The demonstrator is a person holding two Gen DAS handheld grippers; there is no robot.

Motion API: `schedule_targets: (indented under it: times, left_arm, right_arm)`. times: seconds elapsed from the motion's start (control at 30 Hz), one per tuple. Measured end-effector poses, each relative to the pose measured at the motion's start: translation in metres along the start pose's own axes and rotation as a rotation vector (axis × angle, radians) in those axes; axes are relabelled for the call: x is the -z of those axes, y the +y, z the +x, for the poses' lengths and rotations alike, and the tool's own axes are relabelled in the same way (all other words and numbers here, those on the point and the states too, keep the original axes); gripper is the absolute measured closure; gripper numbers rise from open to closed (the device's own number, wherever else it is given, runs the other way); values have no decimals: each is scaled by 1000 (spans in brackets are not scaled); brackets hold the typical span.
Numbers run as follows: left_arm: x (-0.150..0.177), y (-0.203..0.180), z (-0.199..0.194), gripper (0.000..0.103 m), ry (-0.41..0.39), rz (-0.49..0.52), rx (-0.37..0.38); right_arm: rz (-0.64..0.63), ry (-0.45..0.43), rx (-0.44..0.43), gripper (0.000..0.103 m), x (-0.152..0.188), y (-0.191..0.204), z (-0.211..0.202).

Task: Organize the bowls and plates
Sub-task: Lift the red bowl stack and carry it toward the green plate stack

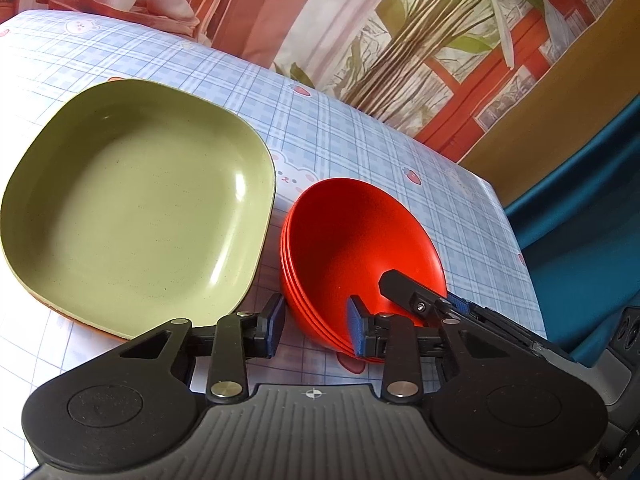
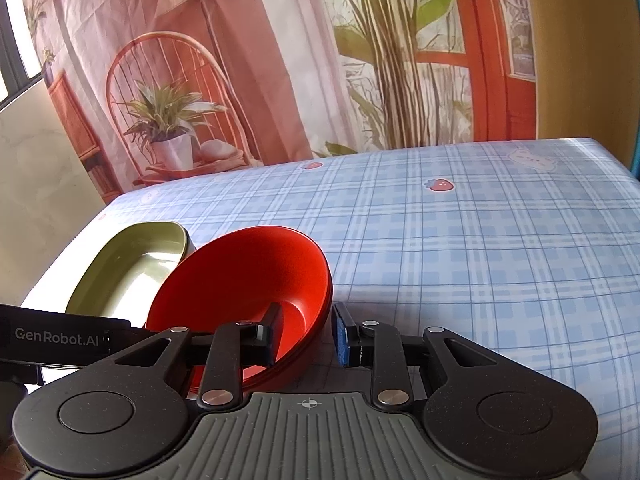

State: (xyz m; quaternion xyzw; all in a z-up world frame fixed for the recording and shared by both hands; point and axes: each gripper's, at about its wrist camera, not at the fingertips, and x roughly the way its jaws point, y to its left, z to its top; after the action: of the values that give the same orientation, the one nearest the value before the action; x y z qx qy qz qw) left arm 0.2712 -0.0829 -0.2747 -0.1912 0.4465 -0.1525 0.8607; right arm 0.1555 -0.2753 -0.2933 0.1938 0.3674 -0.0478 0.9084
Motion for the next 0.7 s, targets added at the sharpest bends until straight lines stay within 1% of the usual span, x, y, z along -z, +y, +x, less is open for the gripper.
schedule_targets:
  times: [0.33,0.7]
  left_arm:
    - [2,-2,-2,68,8,15,2]
    - [11,-10,-8,68,9,55,13]
  right_arm:
    - [1,-1,0,79,3,2,-6]
    - [20,-15,11,79,10,-3,-24]
